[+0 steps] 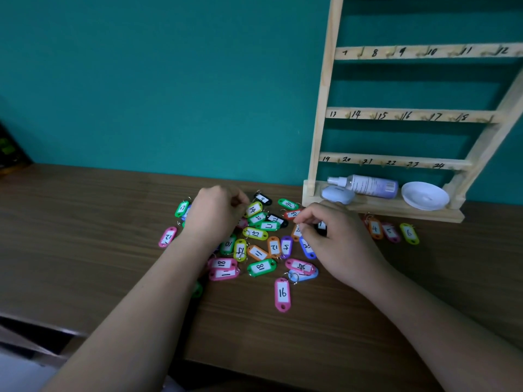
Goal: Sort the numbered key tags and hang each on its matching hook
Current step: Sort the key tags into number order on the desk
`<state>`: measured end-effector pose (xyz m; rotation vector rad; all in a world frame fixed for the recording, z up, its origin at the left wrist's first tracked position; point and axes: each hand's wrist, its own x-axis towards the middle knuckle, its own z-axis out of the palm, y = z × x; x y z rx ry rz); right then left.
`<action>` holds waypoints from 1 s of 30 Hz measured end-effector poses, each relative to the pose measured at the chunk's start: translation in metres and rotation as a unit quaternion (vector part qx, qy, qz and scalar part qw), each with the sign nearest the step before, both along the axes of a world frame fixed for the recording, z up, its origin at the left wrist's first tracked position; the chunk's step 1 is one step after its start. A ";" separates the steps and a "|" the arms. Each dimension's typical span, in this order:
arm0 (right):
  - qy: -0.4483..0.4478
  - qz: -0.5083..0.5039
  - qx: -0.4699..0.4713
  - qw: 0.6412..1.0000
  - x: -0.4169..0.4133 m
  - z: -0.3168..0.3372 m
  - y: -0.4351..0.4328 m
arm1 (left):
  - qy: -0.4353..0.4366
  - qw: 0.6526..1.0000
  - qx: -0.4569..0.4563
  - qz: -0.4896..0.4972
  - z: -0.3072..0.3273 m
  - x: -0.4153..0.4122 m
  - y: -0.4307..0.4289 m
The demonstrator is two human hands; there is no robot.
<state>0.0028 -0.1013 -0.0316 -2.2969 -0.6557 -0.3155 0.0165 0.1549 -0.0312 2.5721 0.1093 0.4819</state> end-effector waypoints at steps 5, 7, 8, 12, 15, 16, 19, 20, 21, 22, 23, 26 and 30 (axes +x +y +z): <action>-0.004 -0.008 0.006 1.000 0.003 -0.001 -0.001 | 0.022 1.000 0.015 0.005 0.002 -0.001 0.000; -0.006 -0.015 0.005 1.000 0.005 -0.002 -0.003 | 0.014 1.000 0.023 0.003 0.005 -0.005 0.000; -0.008 -0.019 0.000 1.000 0.006 -0.002 -0.004 | 0.003 1.000 0.025 -0.003 0.007 -0.008 0.001; -0.015 -0.021 -0.012 1.000 0.008 -0.002 -0.008 | -0.019 0.998 0.053 -0.021 0.012 -0.023 0.009; -0.019 -0.016 -0.011 1.000 0.009 -0.002 -0.009 | 0.013 0.999 0.041 -0.027 0.015 -0.037 0.020; -0.018 -0.012 -0.011 1.000 0.009 -0.003 -0.010 | 0.022 0.999 0.037 -0.031 0.016 -0.043 0.024; -0.008 0.014 -0.031 0.999 0.009 -0.005 -0.011 | 0.028 0.999 0.021 -0.037 0.018 -0.058 0.034; -0.006 0.027 -0.047 0.998 0.009 -0.006 -0.011 | 0.031 0.999 0.019 -0.040 0.019 -0.062 0.036; -0.004 0.040 -0.068 0.997 0.008 -0.007 -0.010 | 0.034 0.998 0.017 -0.046 0.019 -0.066 0.039; -0.001 0.050 -0.088 0.995 0.007 -0.008 -0.008 | 0.038 0.998 0.013 -0.053 0.020 -0.069 0.040; 0.005 0.058 -0.102 0.993 0.006 -0.009 -0.007 | 0.042 0.997 0.007 -0.061 0.020 -0.072 0.039; 0.017 0.077 -0.117 0.990 0.005 -0.012 -0.004 | 0.058 0.995 -0.001 -0.087 0.022 -0.076 0.033; 0.026 0.083 -0.130 0.988 0.005 -0.014 -0.002 | 0.094 0.991 0.005 -0.091 0.021 -0.074 0.023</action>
